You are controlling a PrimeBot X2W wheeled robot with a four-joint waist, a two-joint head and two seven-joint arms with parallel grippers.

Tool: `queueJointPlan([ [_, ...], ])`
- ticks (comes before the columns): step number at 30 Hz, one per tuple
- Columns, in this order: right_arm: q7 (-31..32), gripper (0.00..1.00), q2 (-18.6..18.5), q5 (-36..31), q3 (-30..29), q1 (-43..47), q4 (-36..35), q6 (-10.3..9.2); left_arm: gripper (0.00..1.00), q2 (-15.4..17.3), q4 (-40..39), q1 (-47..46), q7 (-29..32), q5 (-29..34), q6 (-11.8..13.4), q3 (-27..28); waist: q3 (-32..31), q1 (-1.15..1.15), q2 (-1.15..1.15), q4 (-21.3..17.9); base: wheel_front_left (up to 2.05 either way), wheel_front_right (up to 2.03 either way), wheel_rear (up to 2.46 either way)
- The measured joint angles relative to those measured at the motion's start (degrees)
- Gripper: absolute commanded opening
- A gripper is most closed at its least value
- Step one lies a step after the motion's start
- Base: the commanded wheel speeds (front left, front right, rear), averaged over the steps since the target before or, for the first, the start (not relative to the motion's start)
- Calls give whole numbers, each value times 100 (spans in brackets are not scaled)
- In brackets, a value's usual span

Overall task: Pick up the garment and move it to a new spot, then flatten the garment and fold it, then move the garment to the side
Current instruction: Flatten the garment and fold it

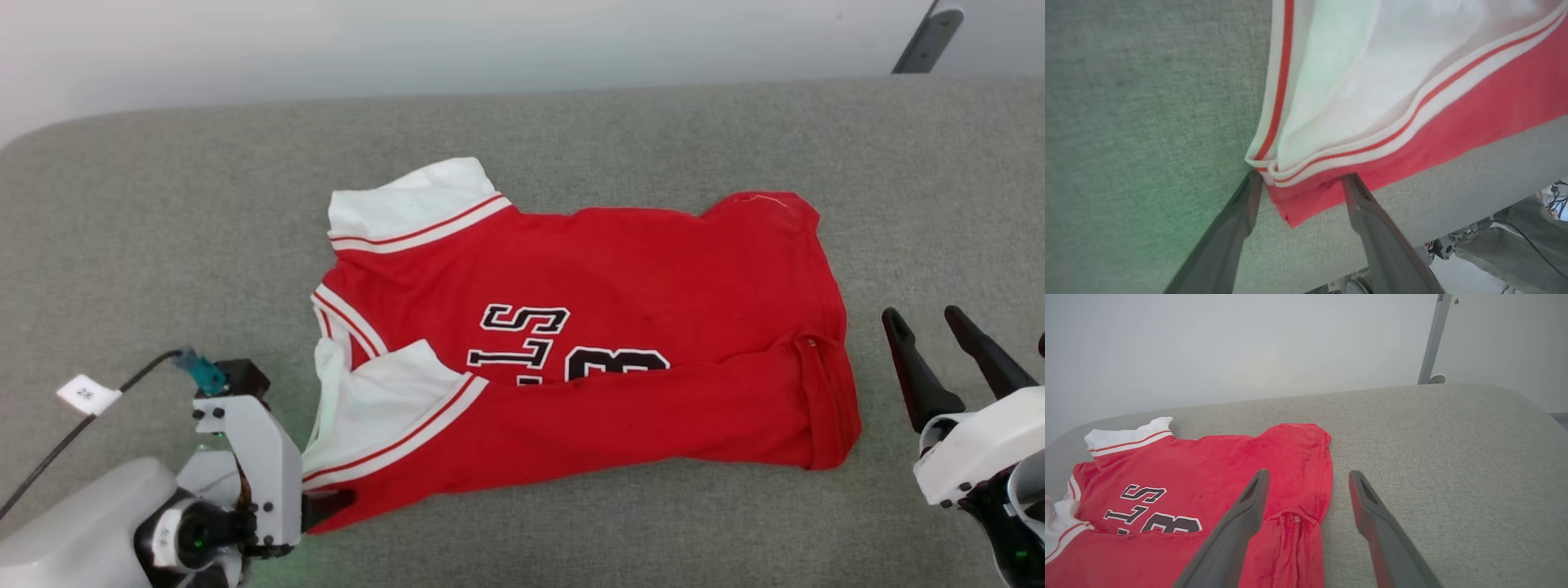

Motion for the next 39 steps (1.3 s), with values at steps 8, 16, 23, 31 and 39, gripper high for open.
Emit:
queueJointPlan([
  [8, 394, 100, 232, -76, -270, 259, -230, 0, 0, -291, 869, 82, -100, -342, -553, 203, 132, 0, 0, -89, 0, 0, 0],
  [16, 1693, 100, 332, -26, -387, 587, -319, 0, 0, -413, 1179, -7, -108, -237, -838, 172, 136, 0, 0, -55, 0, 0, 0],
  [23, 2408, 100, 296, 10, -223, 231, 172, 0, 0, -502, 1214, -104, -103, -169, -882, 162, 203, 0, 0, 22, 0, 0, 0],
  [31, 2863, 74, 289, -143, -1, -528, 1346, -1, 0, -613, 1241, -248, -63, -97, -889, 146, 313, 0, 0, 141, 0, 0, 0],
  [39, 3112, 0, 52, -109, 278, -945, 1857, 0, 0, -716, 1307, -320, -53, -64, -936, 143, 341, 0, 0, 257, 0, 0, 0],
])
